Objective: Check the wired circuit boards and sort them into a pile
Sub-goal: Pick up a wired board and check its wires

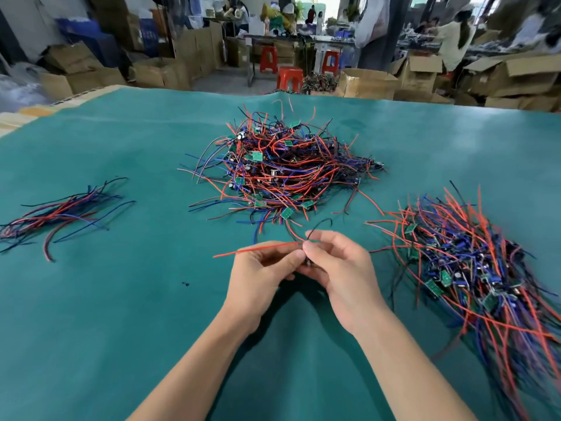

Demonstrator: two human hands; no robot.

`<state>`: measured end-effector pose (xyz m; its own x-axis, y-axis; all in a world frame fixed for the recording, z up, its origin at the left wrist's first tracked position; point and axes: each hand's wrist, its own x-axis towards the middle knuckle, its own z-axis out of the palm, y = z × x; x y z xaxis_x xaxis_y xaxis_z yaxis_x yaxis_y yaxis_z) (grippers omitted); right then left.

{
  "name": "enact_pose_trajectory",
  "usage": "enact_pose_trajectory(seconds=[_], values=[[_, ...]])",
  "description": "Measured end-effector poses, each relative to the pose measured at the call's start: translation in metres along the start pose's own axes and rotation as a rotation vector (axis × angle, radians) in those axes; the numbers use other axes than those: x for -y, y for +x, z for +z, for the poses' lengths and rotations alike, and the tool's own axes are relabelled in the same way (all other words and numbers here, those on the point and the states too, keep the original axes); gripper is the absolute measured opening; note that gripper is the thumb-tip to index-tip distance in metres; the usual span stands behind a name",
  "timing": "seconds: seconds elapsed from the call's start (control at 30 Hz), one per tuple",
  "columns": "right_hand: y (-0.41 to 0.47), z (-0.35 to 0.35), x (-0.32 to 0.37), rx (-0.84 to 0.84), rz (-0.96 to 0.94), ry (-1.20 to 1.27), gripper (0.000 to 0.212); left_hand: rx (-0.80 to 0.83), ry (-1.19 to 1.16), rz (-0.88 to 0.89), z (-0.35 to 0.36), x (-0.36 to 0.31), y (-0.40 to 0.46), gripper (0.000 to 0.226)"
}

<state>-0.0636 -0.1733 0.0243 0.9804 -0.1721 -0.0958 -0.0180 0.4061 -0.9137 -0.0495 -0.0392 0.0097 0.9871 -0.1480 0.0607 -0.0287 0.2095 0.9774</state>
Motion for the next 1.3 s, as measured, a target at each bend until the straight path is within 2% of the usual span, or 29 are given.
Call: enact_pose_trajectory(seconds=[0.2,0.27,0.4,0.47,0.53,0.7,0.8,0.9,1.03,1.2,1.3], values=[[0.003,-0.003,0.003,0.117,0.065,0.005,0.013,-0.055,-0.028,-0.011,0.0,-0.002,0.001,0.007],[0.004,-0.004,0.004,0.102,0.042,-0.03,0.013,-0.058,0.002,0.008,0.001,-0.001,0.001,0.006],[0.005,-0.006,0.005,-0.018,-0.04,-0.079,0.017,0.038,0.17,0.051,0.005,-0.001,-0.002,0.019],[0.006,-0.007,0.004,-0.042,-0.042,-0.06,0.015,0.024,0.212,0.079,0.008,0.0,-0.003,0.013],[0.006,-0.006,0.005,-0.012,-0.017,-0.043,0.009,-0.007,0.177,0.071,0.008,0.001,-0.002,0.003],[0.005,-0.009,0.012,0.083,0.027,-0.076,0.009,-0.026,0.21,0.068,0.007,-0.002,-0.004,0.012],[0.003,-0.011,0.012,0.086,0.006,-0.104,0.01,0.011,0.174,0.006,0.01,-0.005,-0.003,0.016],[0.005,-0.014,0.015,0.035,-0.014,-0.1,0.013,0.075,0.095,-0.067,0.007,-0.008,-0.005,0.023],[0.008,-0.023,0.019,-0.113,-0.119,-0.151,0.01,0.104,0.046,-0.126,0.009,-0.012,-0.005,0.006],[0.013,-0.033,0.022,-0.184,-0.252,-0.277,0.007,0.162,0.08,-0.136,0.008,-0.011,-0.006,0.023],[0.019,-0.046,0.028,-0.277,-0.307,-0.3,0.007,0.219,0.087,-0.141,0.006,-0.013,-0.007,0.008]])
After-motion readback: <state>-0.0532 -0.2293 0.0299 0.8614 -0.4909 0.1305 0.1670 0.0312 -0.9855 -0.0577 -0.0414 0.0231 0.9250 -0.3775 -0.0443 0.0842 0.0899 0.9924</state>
